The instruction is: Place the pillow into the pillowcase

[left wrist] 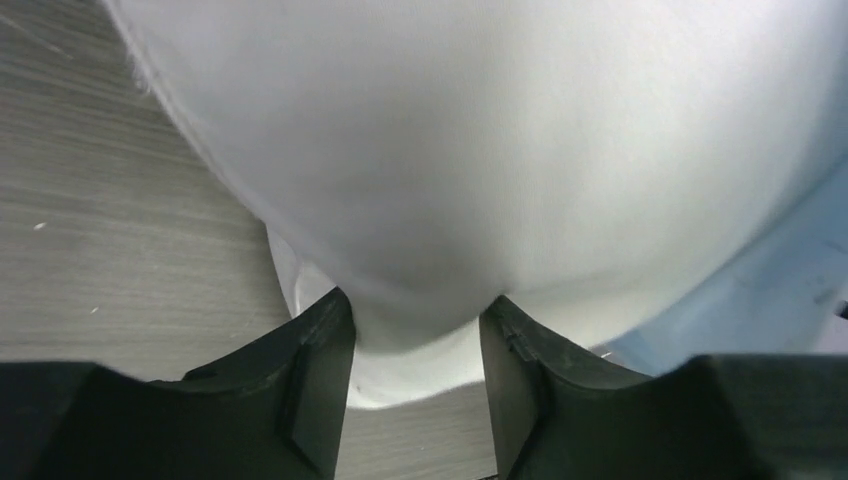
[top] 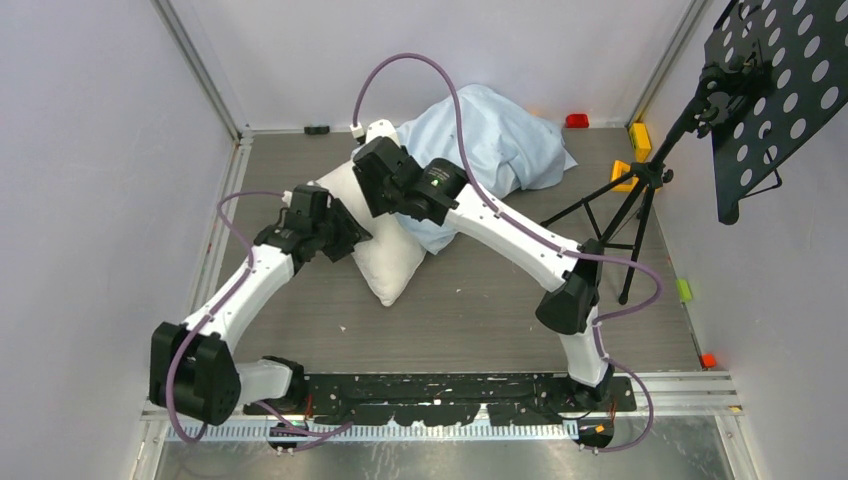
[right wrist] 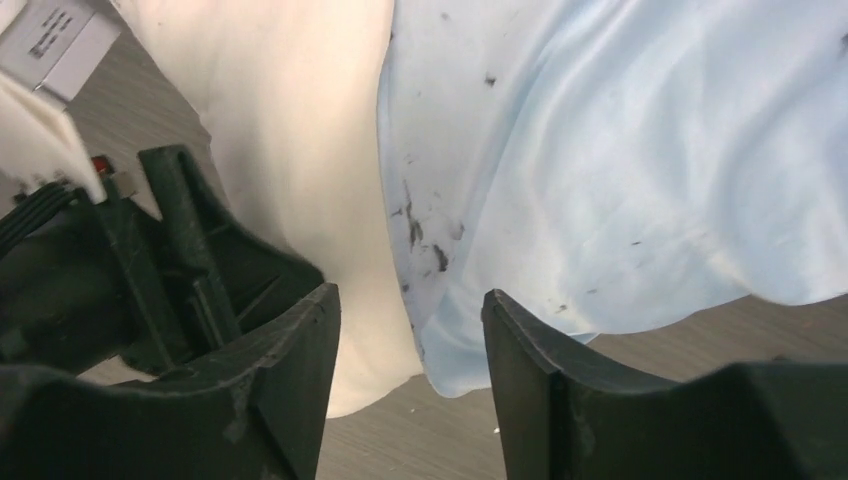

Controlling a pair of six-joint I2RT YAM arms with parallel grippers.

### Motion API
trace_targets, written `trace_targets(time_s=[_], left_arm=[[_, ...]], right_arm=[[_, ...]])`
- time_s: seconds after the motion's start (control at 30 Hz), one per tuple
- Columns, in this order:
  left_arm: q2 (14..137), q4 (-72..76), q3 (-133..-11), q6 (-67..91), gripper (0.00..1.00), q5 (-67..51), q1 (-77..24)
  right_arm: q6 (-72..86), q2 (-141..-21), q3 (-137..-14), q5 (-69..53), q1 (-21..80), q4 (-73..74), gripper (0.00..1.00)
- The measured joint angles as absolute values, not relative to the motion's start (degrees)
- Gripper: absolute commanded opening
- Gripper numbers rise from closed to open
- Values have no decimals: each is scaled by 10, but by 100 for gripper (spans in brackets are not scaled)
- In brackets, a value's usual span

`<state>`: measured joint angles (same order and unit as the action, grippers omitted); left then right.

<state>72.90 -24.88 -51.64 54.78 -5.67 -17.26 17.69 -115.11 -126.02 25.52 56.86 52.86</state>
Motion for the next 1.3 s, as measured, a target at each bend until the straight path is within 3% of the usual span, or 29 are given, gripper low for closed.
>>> trace_targets(time_s=[0.23,0.57,0.63,0.8,1.07,1.3], left_arm=[[649,-326,-521,508,58,-45,-144],[589,-399,-522,453,60,-70,-6],[590,-403,-522,446,60,-80,-4],[594,-406,-522,442,61,-98,-2],[616,-403,-527,442,62,-144,57],[644,-329,-496,492,58,-218,109]], right_arm=[[96,-1191,-1329,293,570,530,70],[52,-1314,-1327,322,573,515,72],[49,-1326,-1319,338,572,501,62],[58,-1353,-1348,375,568,496,2],[96,-1353,-1439,335,538,554,0],[152,-1250,-1434,232,486,576,0]])
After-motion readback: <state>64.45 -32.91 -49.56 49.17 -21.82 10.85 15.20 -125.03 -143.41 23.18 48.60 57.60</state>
